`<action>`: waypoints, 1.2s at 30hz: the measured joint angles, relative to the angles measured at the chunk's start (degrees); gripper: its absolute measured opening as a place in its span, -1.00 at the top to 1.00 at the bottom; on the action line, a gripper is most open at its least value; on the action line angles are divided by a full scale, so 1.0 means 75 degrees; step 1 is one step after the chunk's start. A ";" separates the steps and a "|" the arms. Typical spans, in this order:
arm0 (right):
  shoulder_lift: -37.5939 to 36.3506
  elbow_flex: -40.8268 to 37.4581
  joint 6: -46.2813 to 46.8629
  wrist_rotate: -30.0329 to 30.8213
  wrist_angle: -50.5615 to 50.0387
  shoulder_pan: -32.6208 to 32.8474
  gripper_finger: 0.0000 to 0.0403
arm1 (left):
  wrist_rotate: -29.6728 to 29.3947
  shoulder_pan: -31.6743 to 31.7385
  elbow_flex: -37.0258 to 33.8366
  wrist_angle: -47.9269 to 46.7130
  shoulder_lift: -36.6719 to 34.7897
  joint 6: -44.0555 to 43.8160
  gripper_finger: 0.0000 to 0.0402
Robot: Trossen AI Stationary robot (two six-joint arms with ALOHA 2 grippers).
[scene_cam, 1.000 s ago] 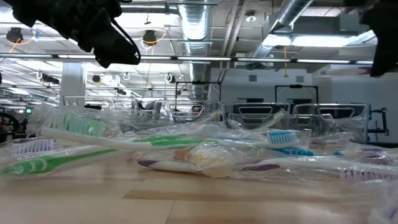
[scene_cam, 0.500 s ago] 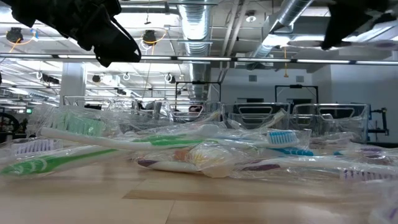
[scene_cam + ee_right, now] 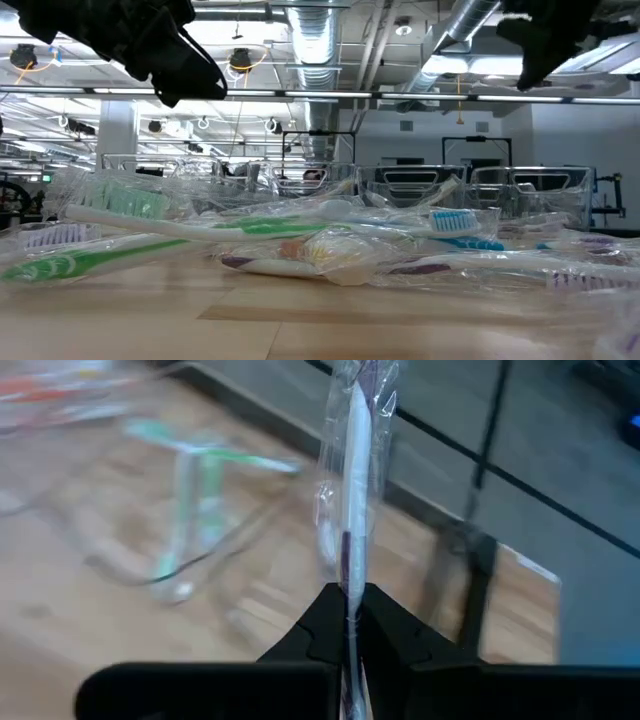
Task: Pick & Place Toothbrushes
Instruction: Put the violet toothbrush into the right transparent bin
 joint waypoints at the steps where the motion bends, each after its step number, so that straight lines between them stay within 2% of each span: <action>1: -0.0113 -0.0055 -0.0220 0.0012 0.0075 -0.0331 0.94 | -0.0002 0.0000 0.0000 0.0015 0.0000 0.0003 0.10; 12: -0.0608 -0.1229 -0.4129 -0.0764 0.3111 -0.3440 0.94 | 0.0001 0.0000 0.0000 0.0115 0.0000 0.0020 0.10; 19: -0.0606 -0.1846 -0.5796 -0.1879 0.4736 -0.5007 0.94 | 0.0009 0.0000 0.0000 0.0114 0.0000 0.0023 0.10; 29: -0.0606 -0.2657 -0.6770 -0.3409 0.6198 -0.6414 0.94 | 0.0027 0.0003 0.0001 0.0112 0.0000 0.0101 0.10; 36: -0.0606 -0.2694 -0.6831 -0.3456 0.6438 -0.6515 0.94 | 0.0027 0.0003 0.0003 0.0112 0.0000 0.0219 0.10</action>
